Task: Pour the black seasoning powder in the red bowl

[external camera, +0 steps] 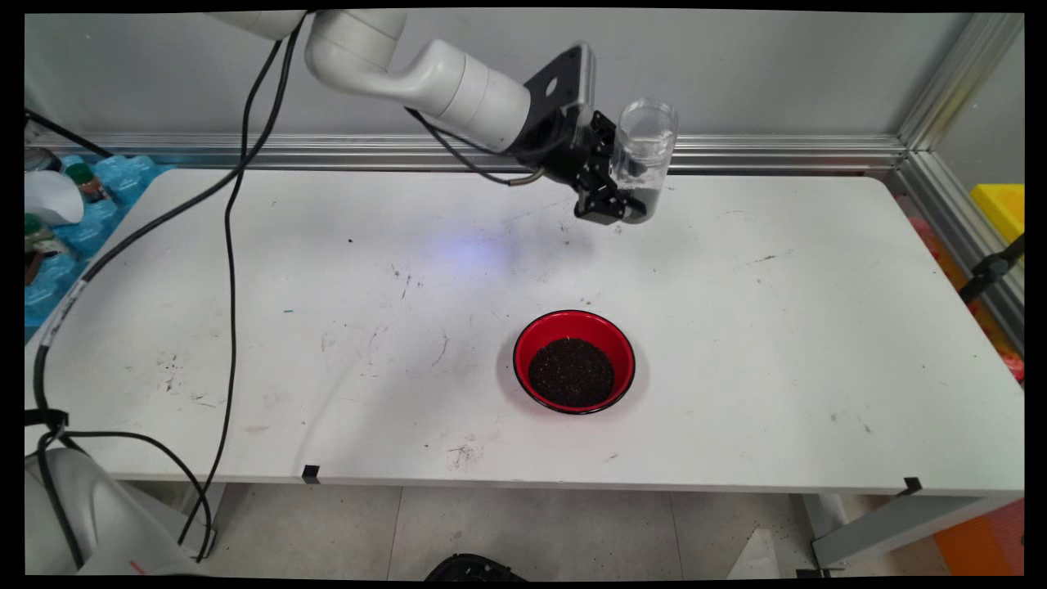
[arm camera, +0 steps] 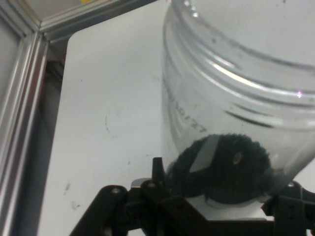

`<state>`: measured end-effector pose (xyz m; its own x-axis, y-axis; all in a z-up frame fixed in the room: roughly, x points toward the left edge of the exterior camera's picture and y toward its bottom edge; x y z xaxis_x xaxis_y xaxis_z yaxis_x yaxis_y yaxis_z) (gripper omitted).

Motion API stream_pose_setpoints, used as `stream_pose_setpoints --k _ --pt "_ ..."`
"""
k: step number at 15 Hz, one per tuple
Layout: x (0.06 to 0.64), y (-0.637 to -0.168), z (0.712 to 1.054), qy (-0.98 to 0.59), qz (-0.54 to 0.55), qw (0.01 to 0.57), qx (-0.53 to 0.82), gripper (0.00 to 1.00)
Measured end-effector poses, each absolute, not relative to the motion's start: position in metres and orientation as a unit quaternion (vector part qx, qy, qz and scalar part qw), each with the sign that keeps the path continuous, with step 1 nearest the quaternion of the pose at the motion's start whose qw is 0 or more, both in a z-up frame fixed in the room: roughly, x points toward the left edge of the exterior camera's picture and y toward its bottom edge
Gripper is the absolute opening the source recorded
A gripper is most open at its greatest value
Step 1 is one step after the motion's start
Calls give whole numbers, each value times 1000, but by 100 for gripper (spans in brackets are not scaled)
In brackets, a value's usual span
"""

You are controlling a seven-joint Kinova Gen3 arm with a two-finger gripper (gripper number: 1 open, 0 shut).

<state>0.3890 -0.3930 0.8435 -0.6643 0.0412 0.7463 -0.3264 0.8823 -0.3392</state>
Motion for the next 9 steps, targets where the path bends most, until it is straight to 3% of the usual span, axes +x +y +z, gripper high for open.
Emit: stream_pose_setpoints --k 9 --pt "384 -404 859 -872 169 427 168 0"
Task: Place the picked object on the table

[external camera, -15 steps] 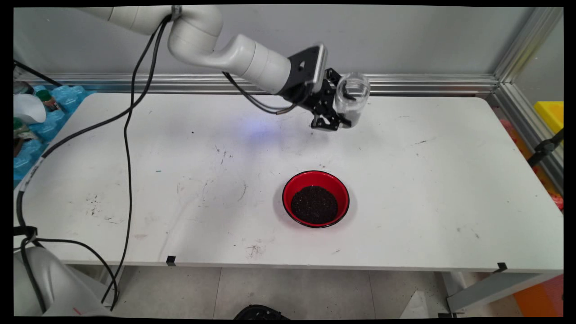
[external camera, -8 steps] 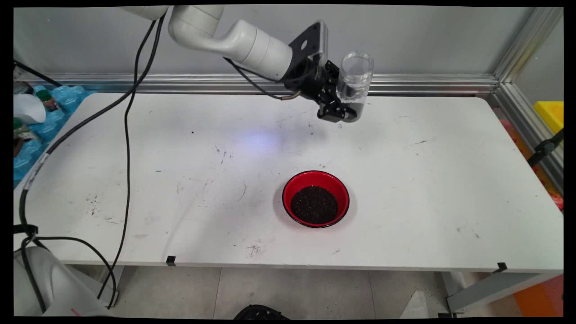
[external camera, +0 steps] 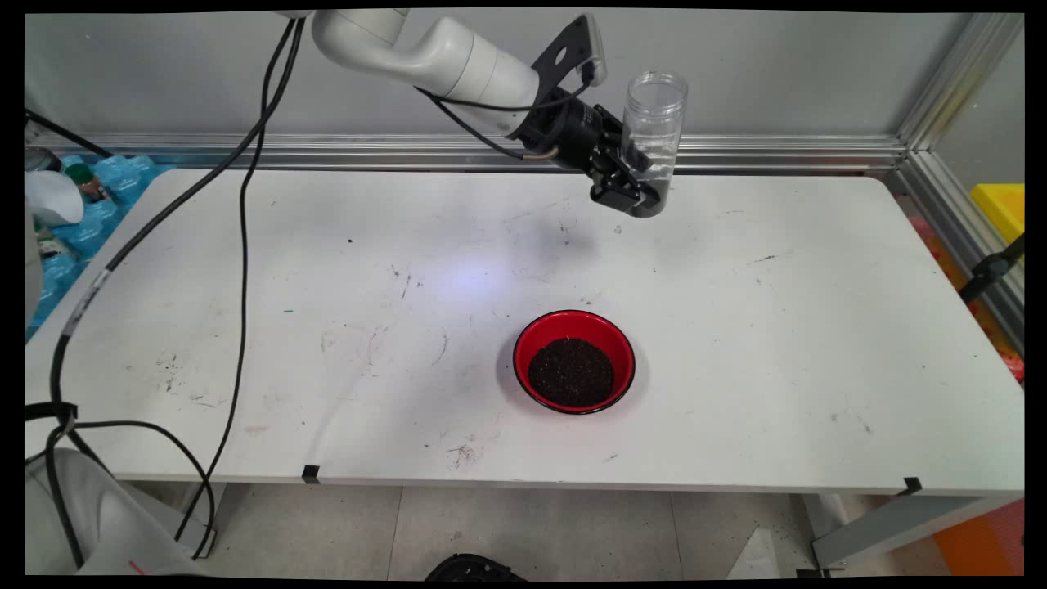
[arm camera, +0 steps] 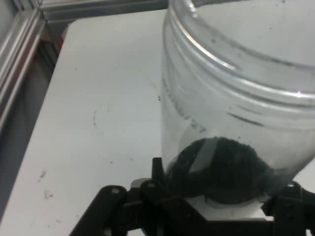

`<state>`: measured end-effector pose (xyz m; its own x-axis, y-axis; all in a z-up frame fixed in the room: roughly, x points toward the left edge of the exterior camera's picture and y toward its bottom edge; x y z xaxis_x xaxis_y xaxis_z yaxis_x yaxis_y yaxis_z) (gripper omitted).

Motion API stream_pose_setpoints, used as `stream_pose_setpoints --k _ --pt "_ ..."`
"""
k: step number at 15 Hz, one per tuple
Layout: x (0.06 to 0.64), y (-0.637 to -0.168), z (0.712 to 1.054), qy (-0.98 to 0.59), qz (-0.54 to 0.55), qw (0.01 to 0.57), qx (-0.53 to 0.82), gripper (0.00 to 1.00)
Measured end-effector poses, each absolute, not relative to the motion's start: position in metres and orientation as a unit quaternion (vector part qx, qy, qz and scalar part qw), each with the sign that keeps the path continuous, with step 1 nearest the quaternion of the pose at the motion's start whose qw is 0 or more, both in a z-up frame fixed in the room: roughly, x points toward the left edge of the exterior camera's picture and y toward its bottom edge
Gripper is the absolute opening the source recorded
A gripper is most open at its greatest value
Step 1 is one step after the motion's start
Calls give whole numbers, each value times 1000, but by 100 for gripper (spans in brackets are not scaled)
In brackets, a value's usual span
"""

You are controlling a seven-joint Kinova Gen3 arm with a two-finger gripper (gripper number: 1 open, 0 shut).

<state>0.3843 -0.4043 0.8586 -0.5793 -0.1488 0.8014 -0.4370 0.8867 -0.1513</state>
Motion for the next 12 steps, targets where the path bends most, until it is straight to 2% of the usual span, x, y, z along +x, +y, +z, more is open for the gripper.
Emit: stream_pose_setpoints --k 6,12 --pt "382 -405 863 -870 135 429 201 0" --pt "387 -398 848 -874 108 417 227 0"
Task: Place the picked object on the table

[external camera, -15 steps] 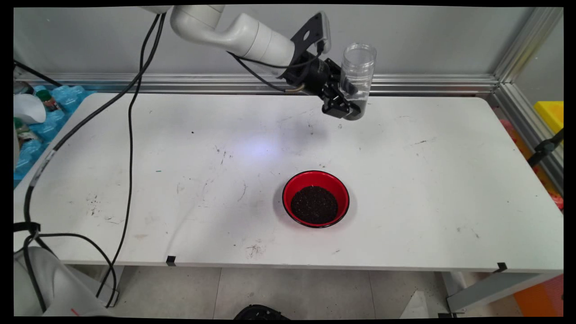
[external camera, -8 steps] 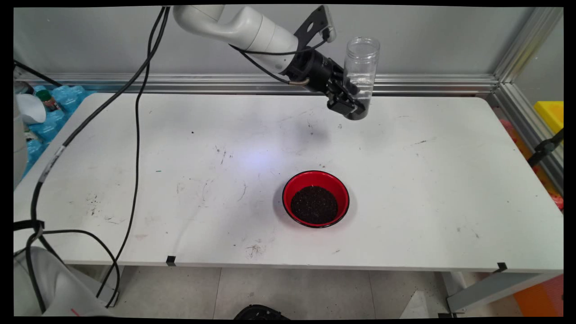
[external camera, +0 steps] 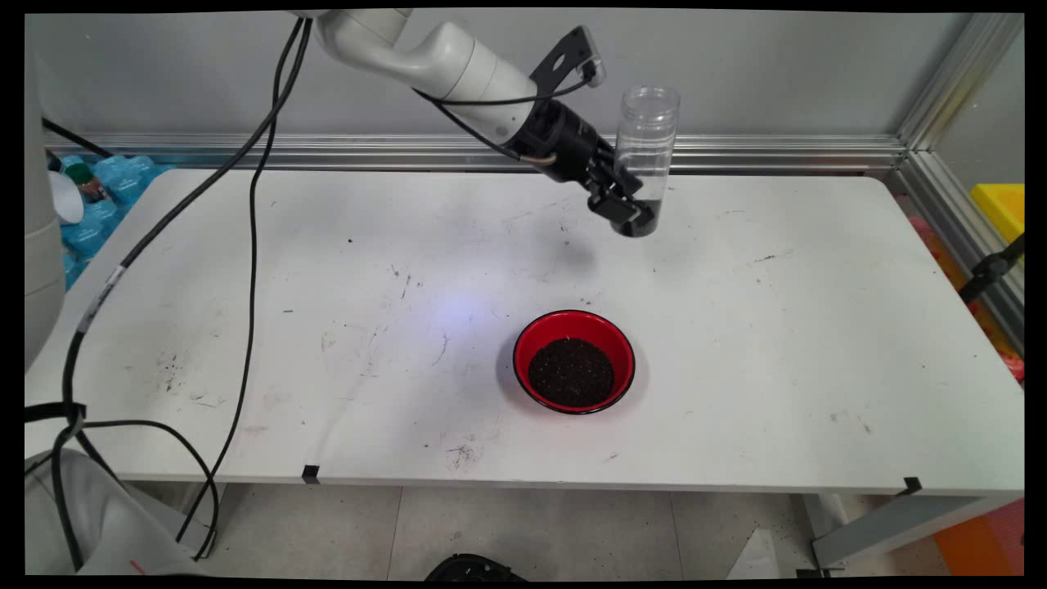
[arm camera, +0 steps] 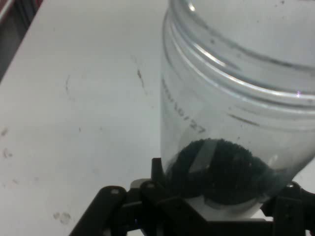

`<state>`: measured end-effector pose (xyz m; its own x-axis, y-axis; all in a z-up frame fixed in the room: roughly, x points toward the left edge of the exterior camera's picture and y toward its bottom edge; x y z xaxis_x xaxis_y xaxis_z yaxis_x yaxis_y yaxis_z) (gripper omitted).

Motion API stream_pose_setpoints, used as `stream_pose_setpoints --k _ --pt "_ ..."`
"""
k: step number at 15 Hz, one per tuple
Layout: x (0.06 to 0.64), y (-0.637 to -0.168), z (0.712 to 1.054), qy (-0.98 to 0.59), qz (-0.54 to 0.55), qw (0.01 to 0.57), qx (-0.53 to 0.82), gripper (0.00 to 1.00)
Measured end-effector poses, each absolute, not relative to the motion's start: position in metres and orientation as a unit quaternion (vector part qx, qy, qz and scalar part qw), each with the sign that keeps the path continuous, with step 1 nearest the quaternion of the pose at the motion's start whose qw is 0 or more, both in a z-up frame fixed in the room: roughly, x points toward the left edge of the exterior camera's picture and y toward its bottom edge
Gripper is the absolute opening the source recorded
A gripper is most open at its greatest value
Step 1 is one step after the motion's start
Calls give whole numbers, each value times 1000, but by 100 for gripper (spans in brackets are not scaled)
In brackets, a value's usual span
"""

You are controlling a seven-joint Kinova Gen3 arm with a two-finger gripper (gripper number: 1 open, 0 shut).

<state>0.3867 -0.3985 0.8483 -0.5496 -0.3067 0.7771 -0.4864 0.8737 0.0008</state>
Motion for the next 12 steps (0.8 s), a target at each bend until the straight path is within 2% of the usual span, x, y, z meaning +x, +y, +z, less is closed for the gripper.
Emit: stream_pose_setpoints --k 12 --pt "403 -393 800 -883 112 401 218 0"
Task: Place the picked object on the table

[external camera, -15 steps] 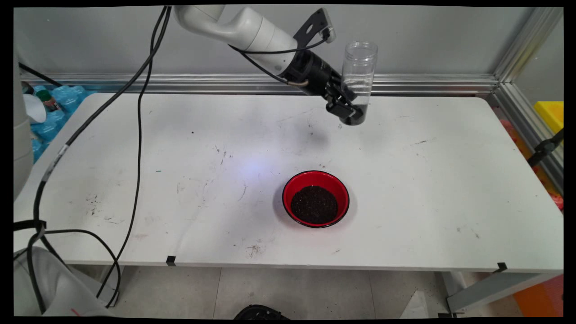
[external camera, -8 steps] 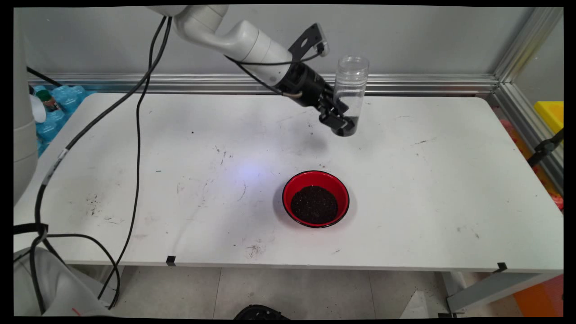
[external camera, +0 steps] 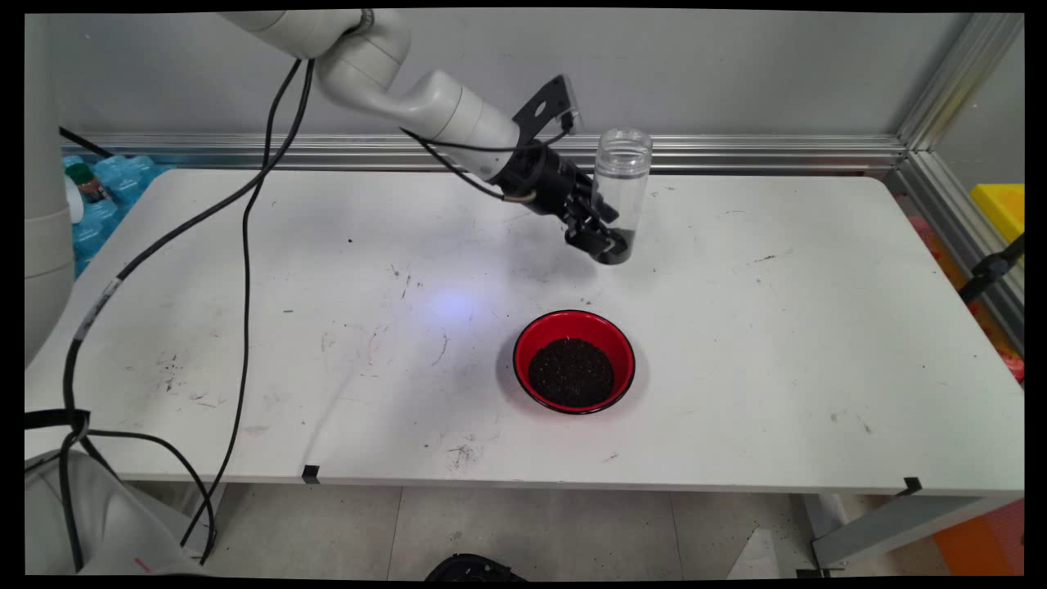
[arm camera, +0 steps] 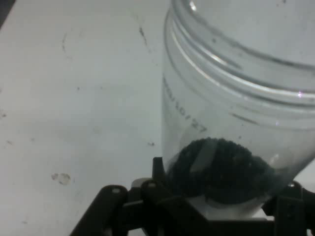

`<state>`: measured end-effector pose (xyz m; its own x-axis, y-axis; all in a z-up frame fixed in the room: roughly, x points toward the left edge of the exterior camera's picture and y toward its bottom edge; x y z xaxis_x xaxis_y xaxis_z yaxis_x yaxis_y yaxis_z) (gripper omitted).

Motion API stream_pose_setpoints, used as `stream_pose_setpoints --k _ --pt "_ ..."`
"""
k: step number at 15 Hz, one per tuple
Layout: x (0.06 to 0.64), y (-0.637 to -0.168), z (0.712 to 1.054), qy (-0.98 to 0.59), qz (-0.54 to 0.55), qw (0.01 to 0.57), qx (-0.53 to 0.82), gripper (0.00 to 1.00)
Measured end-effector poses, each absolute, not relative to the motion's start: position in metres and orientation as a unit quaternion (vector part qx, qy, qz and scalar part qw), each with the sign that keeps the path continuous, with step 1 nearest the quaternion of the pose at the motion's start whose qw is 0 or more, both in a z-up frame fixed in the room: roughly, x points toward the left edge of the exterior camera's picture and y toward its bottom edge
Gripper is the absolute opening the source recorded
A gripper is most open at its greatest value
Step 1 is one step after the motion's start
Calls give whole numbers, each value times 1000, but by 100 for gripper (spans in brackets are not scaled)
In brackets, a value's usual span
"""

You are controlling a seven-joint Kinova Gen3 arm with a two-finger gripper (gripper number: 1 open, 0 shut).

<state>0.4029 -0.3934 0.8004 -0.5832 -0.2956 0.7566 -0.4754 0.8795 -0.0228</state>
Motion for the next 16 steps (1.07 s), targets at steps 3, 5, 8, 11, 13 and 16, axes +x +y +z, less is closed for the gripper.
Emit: stream_pose_setpoints --k 3,5,8,11,13,16 --pt "405 -393 791 -884 110 399 216 0" --pt "408 -392 784 -885 109 397 217 0" --pt "411 -392 773 -885 108 394 222 0" --pt "415 -393 761 -885 108 392 229 0" --pt "417 -394 753 -884 107 392 233 0" --pt "418 -394 742 -882 106 393 238 0"
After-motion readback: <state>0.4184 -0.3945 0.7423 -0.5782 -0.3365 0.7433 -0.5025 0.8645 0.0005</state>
